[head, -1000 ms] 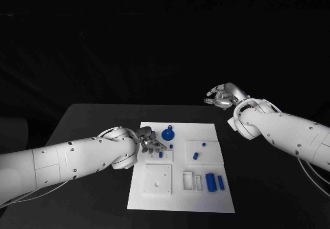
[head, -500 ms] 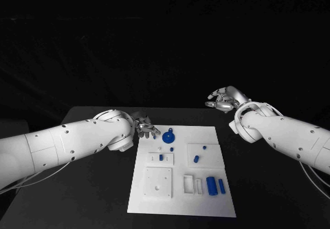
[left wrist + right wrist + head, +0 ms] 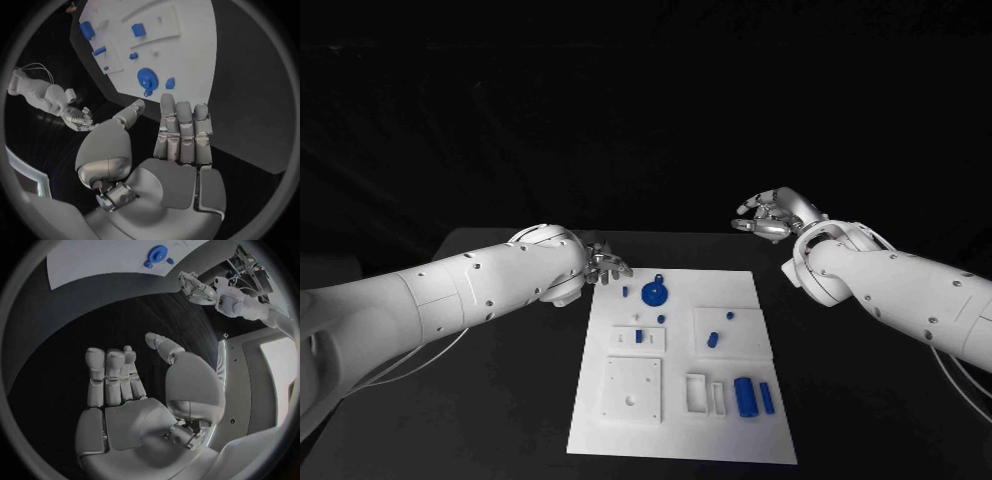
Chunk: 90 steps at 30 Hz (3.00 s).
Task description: Assemble the parts on the task board
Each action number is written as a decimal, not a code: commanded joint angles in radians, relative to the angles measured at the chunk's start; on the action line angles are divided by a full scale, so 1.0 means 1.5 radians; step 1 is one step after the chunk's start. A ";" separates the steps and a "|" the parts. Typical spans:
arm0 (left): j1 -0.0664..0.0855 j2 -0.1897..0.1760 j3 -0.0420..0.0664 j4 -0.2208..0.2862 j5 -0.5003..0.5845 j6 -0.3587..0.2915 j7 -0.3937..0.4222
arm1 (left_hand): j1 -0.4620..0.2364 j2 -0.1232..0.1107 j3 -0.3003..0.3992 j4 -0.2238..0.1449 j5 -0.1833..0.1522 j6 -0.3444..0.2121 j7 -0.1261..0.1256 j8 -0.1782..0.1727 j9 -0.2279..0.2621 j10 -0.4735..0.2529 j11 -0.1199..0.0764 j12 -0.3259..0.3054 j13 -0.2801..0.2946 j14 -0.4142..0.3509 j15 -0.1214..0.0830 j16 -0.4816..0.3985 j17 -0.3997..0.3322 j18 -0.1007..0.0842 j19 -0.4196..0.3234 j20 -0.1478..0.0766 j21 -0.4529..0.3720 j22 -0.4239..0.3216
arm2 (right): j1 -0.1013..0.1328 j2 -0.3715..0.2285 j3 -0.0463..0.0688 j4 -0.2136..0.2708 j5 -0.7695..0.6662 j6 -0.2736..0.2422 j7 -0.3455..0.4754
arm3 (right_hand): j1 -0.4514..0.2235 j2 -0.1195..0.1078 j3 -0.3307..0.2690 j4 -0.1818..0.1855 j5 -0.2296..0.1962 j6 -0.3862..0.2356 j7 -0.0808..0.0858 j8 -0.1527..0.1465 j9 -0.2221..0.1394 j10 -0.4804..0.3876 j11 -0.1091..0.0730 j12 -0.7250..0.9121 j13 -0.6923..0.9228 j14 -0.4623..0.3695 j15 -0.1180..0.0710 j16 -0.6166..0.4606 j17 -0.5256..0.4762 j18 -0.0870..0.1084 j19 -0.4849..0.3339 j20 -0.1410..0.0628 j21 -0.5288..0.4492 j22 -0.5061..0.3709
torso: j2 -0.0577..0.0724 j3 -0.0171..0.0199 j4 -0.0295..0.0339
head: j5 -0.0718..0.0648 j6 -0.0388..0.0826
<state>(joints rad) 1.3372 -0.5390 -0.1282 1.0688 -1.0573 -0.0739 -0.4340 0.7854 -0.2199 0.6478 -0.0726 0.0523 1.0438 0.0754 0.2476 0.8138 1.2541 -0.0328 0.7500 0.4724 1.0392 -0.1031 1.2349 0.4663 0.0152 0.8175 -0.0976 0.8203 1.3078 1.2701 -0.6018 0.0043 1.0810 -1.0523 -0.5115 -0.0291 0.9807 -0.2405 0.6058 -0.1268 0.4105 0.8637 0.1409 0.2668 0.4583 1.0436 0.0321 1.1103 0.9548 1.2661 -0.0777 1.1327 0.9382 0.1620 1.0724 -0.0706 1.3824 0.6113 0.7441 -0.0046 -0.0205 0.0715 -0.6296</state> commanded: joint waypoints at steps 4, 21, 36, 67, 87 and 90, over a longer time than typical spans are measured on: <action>-0.006 0.037 0.000 -0.067 -0.005 0.063 0.009 | -0.033 0.002 -0.005 0.027 -0.002 -0.021 0.008 -0.011 -0.005 -0.022 0.008 -0.011 -0.003 -0.020 0.011 -0.009 -0.006 -0.010 -0.021 -0.054 -0.013 0.006 | 0.000 0.002 0.000 0.002 -0.003 0.006 0.005 | -0.003 0.001 -0.005 -0.001 0.003 0.000 0.004 0.000 0.001 -0.006 0.000 0.004 -0.001 0.005 -0.001 -0.004 0.001 0.067 0.001 -0.003 -0.004 0.001 | 0.002 -0.0011 -0.0042 | 0.003 0.001; -0.029 0.073 0.000 -0.130 0.010 0.081 0.023 | -0.045 0.028 -0.012 0.033 -0.002 -0.021 0.007 -0.009 -0.005 -0.026 0.008 -0.008 0.000 -0.025 0.014 -0.004 -0.008 -0.010 -0.026 -0.051 -0.016 0.011 | 0.000 0.003 0.000 0.004 -0.003 0.006 0.005 | -0.003 0.001 -0.005 -0.001 0.004 0.000 0.004 -0.001 0.001 -0.006 0.000 0.004 -0.001 0.005 -0.001 -0.004 0.001 0.067 0.001 -0.003 -0.004 0.001 | 0.005 -0.0018 -0.0097 | 0.002 -0.001; -0.031 0.078 -0.001 -0.148 0.015 0.095 0.025 | -0.045 0.056 -0.022 0.011 -0.002 -0.020 0.007 -0.006 -0.006 -0.027 0.007 -0.005 0.002 -0.027 0.014 0.001 -0.010 -0.010 -0.028 -0.051 -0.017 0.012 | 0.000 0.003 0.000 0.004 -0.003 0.007 0.005 | -0.003 0.002 -0.005 -0.001 0.004 0.000 0.004 0.000 0.001 -0.005 0.000 0.005 -0.002 0.005 -0.001 -0.004 0.002 0.067 0.001 -0.003 -0.004 0.001 | 0.004 -0.0019 -0.0089 | 0.000 -0.003; -0.039 0.085 -0.001 -0.174 0.058 0.116 0.038 | 0.001 0.127 -0.008 -0.070 -0.002 -0.017 0.006 -0.003 -0.011 -0.026 0.007 -0.005 0.002 -0.029 0.014 0.007 -0.019 -0.010 -0.027 -0.050 -0.018 0.013 | 0.000 0.007 0.000 0.002 -0.003 0.008 0.005 | -0.003 0.003 -0.005 -0.002 0.005 0.000 0.003 0.000 0.001 -0.005 0.000 0.005 -0.002 0.006 -0.001 -0.004 0.002 0.067 0.002 -0.003 -0.004 0.002 | 0.005 -0.0018 -0.0084 | -0.001 -0.006; -0.039 0.075 -0.001 -0.161 0.079 0.061 0.035 | 0.058 0.186 0.009 -0.132 0.017 0.040 -0.015 0.029 -0.010 0.024 -0.012 0.011 0.005 0.008 -0.003 0.035 -0.020 -0.010 0.002 -0.059 -0.003 0.014 | 0.000 0.010 0.000 0.001 -0.003 0.011 0.006 | -0.003 0.003 -0.006 -0.001 0.005 0.000 0.003 0.000 0.002 -0.005 0.000 0.006 -0.003 0.006 -0.001 -0.004 0.003 0.067 0.003 -0.003 -0.004 0.002 | 0.005 -0.0019 -0.0080 | -0.001 -0.010; -0.039 0.068 -0.001 -0.152 0.079 0.054 0.033 | 0.053 0.175 0.010 -0.134 0.054 0.054 -0.020 0.039 -0.010 0.038 -0.018 0.017 0.008 0.019 -0.009 0.042 -0.019 -0.009 0.013 -0.064 0.001 0.014 | 0.000 0.010 0.000 0.001 -0.003 0.011 0.006 | -0.003 0.003 -0.006 -0.001 0.005 0.000 0.003 0.000 0.002 -0.005 0.000 0.006 -0.003 0.006 -0.001 -0.004 0.003 0.067 0.003 -0.003 -0.004 0.003 | 0.005 -0.0018 -0.0079 | 0.001 -0.009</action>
<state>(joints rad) 1.2787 -0.4368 -0.1292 0.8350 -0.9547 0.0445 -0.3831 0.8620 0.0462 0.6619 -0.2703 0.1263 1.1030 0.0598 0.2761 0.7950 1.2974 -0.0521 0.7736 0.4832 1.0564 -0.1123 1.2945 0.4367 -0.0029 0.8323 -0.1027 0.8191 1.3077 1.2700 -0.5883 0.0043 1.0827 -1.0523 -0.5081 -0.0282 0.9808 -0.2406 0.6032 -0.1295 0.4144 0.8654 0.1389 0.2668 0.4591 1.0436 0.0321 1.1142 0.9515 1.2676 -0.0793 1.1327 0.9406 0.1621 1.0791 -0.0697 1.3825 0.6141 0.7513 -0.0077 -0.0325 0.0708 -0.6438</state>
